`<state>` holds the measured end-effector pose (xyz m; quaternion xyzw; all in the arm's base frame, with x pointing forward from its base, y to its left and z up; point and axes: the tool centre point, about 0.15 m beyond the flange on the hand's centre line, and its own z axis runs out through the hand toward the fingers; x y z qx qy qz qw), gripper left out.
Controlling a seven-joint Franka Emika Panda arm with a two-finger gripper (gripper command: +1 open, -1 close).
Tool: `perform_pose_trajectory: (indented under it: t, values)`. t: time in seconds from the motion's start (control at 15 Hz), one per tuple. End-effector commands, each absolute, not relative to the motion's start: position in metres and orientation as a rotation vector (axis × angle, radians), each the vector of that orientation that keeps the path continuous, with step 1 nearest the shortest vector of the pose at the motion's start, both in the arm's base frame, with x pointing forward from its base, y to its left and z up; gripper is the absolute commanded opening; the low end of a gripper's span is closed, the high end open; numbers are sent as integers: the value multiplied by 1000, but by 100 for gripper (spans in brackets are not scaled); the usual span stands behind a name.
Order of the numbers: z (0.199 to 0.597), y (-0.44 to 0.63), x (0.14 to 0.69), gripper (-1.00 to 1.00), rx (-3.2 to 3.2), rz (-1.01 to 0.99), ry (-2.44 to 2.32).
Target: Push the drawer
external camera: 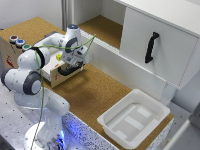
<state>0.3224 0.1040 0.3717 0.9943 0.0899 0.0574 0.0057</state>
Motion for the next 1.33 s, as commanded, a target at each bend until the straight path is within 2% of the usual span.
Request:
perform_pose_trajectory:
  t: [0.0, 0.53, 1.07, 1.13, 1.27]
  values:
    - [356, 129, 316, 100, 3208, 96, 201]
    - [318, 130, 340, 100, 3163, 72, 106]
    - [310, 134, 354, 100, 3220, 49, -20]
    - [310, 133, 355, -100, 3227, 52, -15]
    - [312, 131, 356, -100, 3243, 71, -15]
